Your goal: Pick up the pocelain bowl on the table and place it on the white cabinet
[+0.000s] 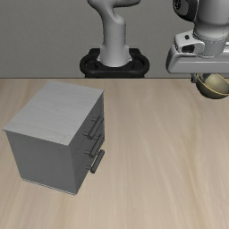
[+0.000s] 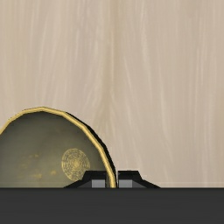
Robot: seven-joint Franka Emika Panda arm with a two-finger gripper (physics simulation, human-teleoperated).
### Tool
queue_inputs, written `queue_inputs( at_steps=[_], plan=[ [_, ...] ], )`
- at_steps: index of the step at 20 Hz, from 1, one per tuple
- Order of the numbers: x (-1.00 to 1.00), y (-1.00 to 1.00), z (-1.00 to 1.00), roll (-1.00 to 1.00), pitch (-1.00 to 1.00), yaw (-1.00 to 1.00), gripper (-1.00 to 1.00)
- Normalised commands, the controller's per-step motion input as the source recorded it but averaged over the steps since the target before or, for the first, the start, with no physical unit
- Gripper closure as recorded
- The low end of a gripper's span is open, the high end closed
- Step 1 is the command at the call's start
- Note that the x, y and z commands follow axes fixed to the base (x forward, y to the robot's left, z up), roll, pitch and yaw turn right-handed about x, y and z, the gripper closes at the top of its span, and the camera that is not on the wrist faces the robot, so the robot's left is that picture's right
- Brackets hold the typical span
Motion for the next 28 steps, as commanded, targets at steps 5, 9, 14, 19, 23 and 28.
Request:
queue_inputs(
  at_steps=[5,9,14,19,23,28],
  plan=[
    [0.00,0.00,1.00,0.00,0.00,0.00,1.00],
    [0.00,-0.75,0.25,0.00,0.00,0.00,1.00],
    [0.00,-1.00,0.00,0.00,0.00,0.00,1.00],
    [0.00,-1.00,0.00,0.00,0.00,0.00,1.00],
    [0.00,-1.00,0.00,0.00,0.00,0.00,1.00],
    [0.00,-1.00,0.00,0.00,0.00,0.00,1.00]
  ],
)
